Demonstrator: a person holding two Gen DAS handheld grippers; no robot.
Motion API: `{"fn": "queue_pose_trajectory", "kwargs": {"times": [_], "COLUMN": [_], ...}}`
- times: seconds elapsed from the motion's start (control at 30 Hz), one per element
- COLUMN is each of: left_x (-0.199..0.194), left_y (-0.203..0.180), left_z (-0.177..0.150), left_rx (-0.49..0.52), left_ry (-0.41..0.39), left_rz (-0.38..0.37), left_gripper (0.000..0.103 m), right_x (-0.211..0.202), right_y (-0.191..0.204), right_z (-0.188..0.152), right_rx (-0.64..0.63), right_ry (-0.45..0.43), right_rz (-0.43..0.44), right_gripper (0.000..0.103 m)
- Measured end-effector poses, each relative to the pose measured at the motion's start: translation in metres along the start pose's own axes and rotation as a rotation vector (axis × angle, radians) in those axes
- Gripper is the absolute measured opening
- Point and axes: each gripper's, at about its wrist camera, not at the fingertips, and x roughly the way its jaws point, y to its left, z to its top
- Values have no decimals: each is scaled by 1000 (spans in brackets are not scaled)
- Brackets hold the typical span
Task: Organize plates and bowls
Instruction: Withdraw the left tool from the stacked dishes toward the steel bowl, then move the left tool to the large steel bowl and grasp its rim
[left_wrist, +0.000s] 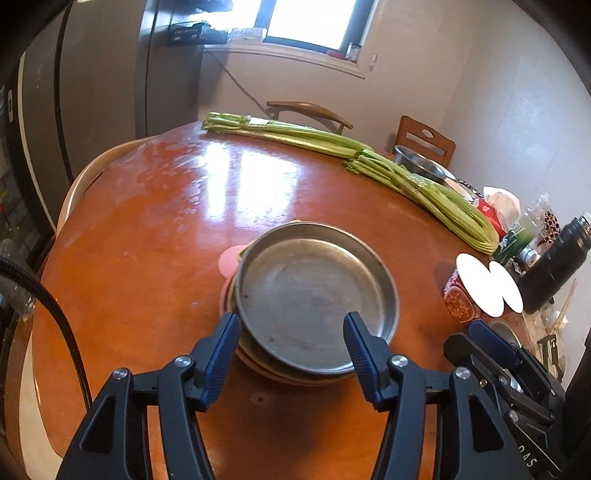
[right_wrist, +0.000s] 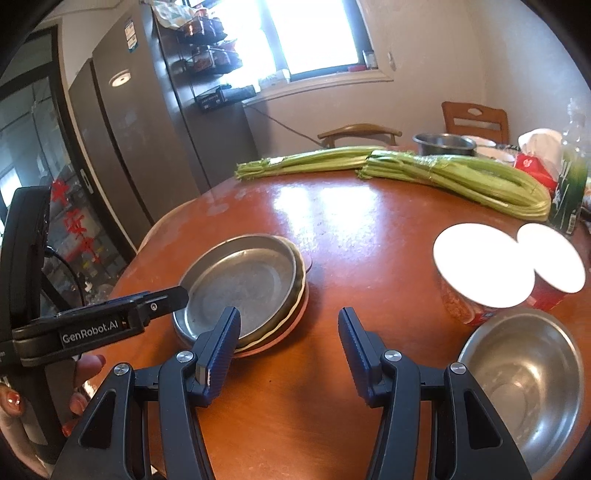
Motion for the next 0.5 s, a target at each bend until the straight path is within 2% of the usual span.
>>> {"fn": "queue_pose_trajectory", "kwargs": {"times": [0.17, 0.5], "left_x": [-4, 0], "left_y": [-18, -70], "left_z": [-3, -9], "left_rx": [38, 136], "left_ry": [-6, 4], "left_rz": [-26, -79], "left_gripper": [60, 60], "right_x": [-13, -40], "right_y": [-10, -48], "right_z": [2, 2], "right_rx": [15, 78], "right_ry": [-35, -82], "right_rz": [-31, -91], "right_gripper": [62, 62]}}
